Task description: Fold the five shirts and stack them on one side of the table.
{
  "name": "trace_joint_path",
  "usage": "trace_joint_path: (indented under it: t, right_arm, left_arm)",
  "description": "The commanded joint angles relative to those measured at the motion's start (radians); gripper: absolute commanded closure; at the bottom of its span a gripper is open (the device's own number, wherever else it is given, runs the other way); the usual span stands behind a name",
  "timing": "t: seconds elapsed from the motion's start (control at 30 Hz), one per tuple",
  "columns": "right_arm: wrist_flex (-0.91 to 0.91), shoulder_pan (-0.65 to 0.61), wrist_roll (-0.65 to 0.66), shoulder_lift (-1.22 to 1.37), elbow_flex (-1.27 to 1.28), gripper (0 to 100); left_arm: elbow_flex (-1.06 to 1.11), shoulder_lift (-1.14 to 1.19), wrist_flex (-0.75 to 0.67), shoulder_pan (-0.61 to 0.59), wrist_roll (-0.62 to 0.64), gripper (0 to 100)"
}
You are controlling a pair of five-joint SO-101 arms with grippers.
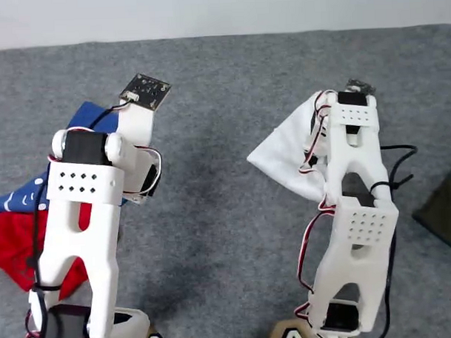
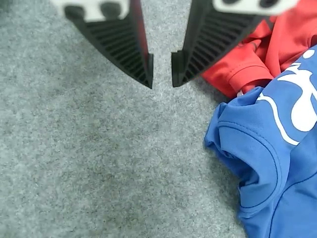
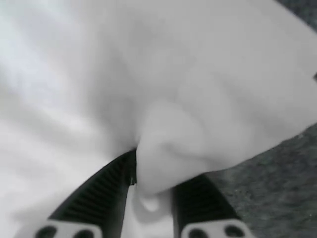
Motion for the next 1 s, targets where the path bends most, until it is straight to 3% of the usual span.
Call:
trace_joint_path:
  t: [0.0,0.4,0.67,0.97]
  right_arm:
    - [0.044,0.030,0.057,-0.101,-0.005,98.9]
    - [0.127,0.252,0.381,-0.390,-0.005,98.9]
    - [0.128,0.383,0.416,-0.481,-0.005,99.0]
    - [0.122,0.512,0.571,-0.496,-0.005,99.0]
  left_arm:
    - [-0.007,-0.041,0.018,0.005,-0.003,93]
    - [-0.007,-0.104,0.020,0.009,-0.002,93]
    - [0.064,-0.157,0.020,0.009,-0.003,93]
    - [0.133,-0.239,0.020,0.009,0.000,93]
